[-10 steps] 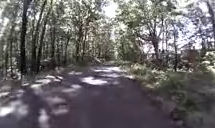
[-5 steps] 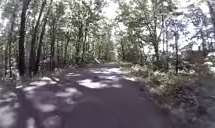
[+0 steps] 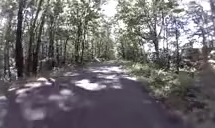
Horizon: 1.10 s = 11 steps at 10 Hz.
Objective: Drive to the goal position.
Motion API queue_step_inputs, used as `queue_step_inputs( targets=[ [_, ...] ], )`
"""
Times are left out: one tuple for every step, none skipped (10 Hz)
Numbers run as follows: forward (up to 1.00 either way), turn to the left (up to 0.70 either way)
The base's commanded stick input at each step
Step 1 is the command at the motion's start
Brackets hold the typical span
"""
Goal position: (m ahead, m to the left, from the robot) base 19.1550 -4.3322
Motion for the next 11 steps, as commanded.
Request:
queue_step_inputs(
  targets=[
    [0.45,0.0],
    [0.45,-0.1],
    [0.45,-0.23],
    [0.45,-0.27],
    [0.45,-0.27],
    [0.45,0.0],
    [0.45,0.0],
    [0.45,0.0],
    [0.45,0.0],
    [0.45,0.0],
    [0.45,0.0]
  ],
)
